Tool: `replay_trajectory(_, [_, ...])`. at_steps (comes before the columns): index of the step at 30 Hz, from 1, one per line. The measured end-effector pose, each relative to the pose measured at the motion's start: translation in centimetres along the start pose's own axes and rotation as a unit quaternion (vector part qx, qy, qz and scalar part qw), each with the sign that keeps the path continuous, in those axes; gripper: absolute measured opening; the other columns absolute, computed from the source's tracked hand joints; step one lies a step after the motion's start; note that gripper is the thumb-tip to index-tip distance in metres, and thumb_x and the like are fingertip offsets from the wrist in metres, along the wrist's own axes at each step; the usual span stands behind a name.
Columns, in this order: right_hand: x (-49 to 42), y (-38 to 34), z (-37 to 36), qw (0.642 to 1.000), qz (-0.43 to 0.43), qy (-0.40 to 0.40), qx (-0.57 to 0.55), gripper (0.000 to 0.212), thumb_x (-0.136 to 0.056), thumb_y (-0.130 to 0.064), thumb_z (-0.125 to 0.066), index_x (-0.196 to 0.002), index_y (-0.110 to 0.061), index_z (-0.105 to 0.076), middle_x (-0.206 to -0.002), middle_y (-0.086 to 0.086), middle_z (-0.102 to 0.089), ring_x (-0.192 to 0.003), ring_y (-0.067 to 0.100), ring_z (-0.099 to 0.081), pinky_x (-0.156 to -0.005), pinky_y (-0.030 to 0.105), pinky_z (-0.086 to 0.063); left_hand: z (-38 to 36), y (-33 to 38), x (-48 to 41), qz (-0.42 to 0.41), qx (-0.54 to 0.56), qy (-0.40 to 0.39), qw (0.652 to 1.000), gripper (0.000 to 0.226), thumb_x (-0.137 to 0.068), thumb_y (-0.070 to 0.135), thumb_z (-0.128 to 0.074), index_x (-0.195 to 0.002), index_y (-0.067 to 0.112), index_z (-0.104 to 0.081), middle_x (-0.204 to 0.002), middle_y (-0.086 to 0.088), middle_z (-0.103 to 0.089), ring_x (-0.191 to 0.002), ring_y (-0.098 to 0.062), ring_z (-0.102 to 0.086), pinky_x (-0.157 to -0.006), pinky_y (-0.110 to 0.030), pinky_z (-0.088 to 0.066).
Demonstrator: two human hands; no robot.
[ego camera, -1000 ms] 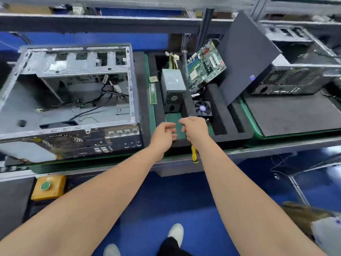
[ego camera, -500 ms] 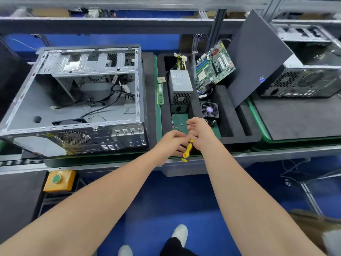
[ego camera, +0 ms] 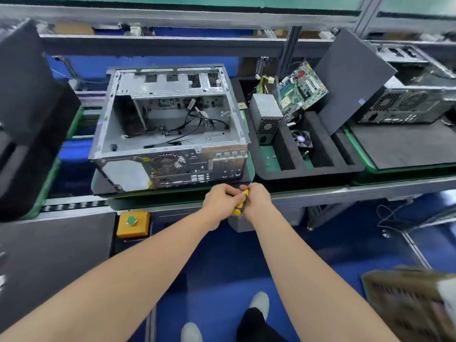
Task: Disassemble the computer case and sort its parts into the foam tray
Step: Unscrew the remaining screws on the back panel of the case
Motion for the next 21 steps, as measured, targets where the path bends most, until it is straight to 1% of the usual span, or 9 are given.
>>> replay_trajectory(3, [1.9, 3.5, -2.0, 0.998, -0.017, 0.003, 0.053, 0.027, -0.106, -0.016, -0.045, -0.093, -0.007, -0.067, -0.106, 0.021, -0.069, -0.092, 0.036, -0.066, -0.07, 0.049, -0.059, 3.4, -1.5, 1.6, -0.004, -0.009, 0.039, 0.999, 0.022, -0.08, 0.036, -0.084, -0.092, 0.022, -0.073, -0.089, 0.001, -0.076, -0.069, -0.013, -0.075, -0.065, -0.033, -0.064])
replay_trajectory(5, [3.1, 5.2, -3.2, 0.997, -0.021, -0.008, 0.072, 0.025, -0.105, -0.014, -0.044, -0.101, -0.007, -0.067, -0.11, 0.021, -0.071, -0.096, 0.037, -0.069, -0.075, 0.053, -0.063, 5.3, -2.2, 2.5, -0.015, -0.033, 0.051, 0.998, 0.019, -0.081, 0.04, -0.083, -0.09, 0.027, -0.072, -0.086, 0.007, -0.075, -0.063, -0.007, -0.073, -0.054, -0.023, -0.058])
replay_trajectory(9, [5.3, 7.7, -5.0, 0.994, -0.021, -0.068, 0.084, 0.022, -0.106, -0.011, -0.044, -0.109, 0.0, -0.063, -0.081, 0.017, -0.076, -0.066, 0.03, -0.075, -0.067, 0.048, -0.065, 9.3, -2.6, 3.2, -0.054, -0.082, 0.097, 0.99, 0.003, -0.092, 0.031, -0.067, -0.091, 0.029, -0.069, -0.086, 0.006, -0.073, -0.079, -0.013, -0.071, -0.066, -0.033, -0.059])
replay_trajectory(12, [6.5, 8.6, -5.9, 0.984, -0.013, -0.105, 0.145, 0.019, -0.105, -0.014, -0.048, -0.108, -0.003, -0.064, -0.097, 0.017, -0.078, -0.07, 0.029, -0.078, -0.058, 0.036, -0.063, 14.0, -1.9, 4.0, -0.082, -0.051, 0.213, 0.972, 0.01, -0.089, 0.018, -0.063, -0.094, 0.027, -0.063, -0.083, 0.006, -0.066, -0.081, -0.01, -0.063, -0.064, -0.025, -0.048])
replay_trajectory(14, [7.1, 8.7, -6.2, 0.975, -0.004, -0.109, 0.192, 0.02, -0.105, -0.018, -0.051, -0.103, -0.004, -0.065, -0.093, 0.014, -0.076, -0.057, 0.024, -0.071, -0.052, 0.03, -0.058, 16.2, -0.9, 4.8, -0.12, -0.091, 0.241, 0.959, 0.012, -0.087, 0.017, -0.06, -0.09, 0.029, -0.059, -0.078, 0.006, -0.063, -0.076, -0.014, -0.061, -0.058, -0.028, -0.041])
replay_trajectory(15, [7.3, 8.7, -6.3, 0.971, 0.0, -0.105, 0.215, 0.02, -0.104, -0.019, -0.052, -0.102, -0.004, -0.066, -0.089, 0.012, -0.075, -0.051, 0.021, -0.064, -0.05, 0.027, -0.054, 16.6, 0.1, 5.3, -0.171, -0.164, 0.237, 0.942, 0.012, -0.085, 0.019, -0.059, -0.087, 0.031, -0.058, -0.074, 0.008, -0.062, -0.072, -0.013, -0.059, -0.056, -0.029, -0.04])
replay_trajectory(17, [7.5, 8.5, -6.3, 0.961, 0.01, -0.097, 0.258, 0.022, -0.103, -0.023, -0.053, -0.097, -0.007, -0.065, -0.082, 0.01, -0.072, -0.049, 0.019, -0.052, -0.047, 0.025, -0.047, 16.1, 3.3, 7.1, -0.325, -0.295, 0.212, 0.873, 0.009, -0.08, 0.021, -0.059, -0.082, 0.03, -0.058, -0.069, 0.011, -0.059, -0.067, -0.01, -0.054, -0.053, -0.029, -0.042])
replay_trajectory(19, [7.7, 8.1, -6.4, 0.953, 0.022, -0.1, 0.285, 0.023, -0.101, -0.025, -0.053, -0.091, -0.009, -0.065, -0.075, 0.007, -0.07, -0.048, 0.017, -0.046, -0.046, 0.025, -0.042, 15.6, 7.1, 9.2, -0.478, -0.335, 0.208, 0.785, 0.009, -0.078, 0.021, -0.058, -0.084, 0.027, -0.06, -0.072, 0.014, -0.056, -0.071, -0.01, -0.049, -0.058, -0.032, -0.043])
replay_trajectory(21, [8.0, 7.8, -6.7, 0.95, 0.032, -0.11, 0.291, 0.023, -0.099, -0.025, -0.054, -0.088, -0.009, -0.066, -0.072, 0.005, -0.069, -0.048, 0.017, -0.045, -0.047, 0.026, -0.041, 16.2, 10.9, 8.7, -0.527, -0.358, 0.238, 0.733, 0.011, -0.081, 0.023, -0.056, -0.091, 0.023, -0.059, -0.081, 0.01, -0.052, -0.077, -0.013, -0.045, -0.069, -0.032, -0.04])
Point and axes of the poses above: each hand's wrist, its own x-axis away from the middle knuckle, its own z-axis out of the back of the hand, y = z × x, the point moved 8 cm from there along -x, towards the middle knuckle
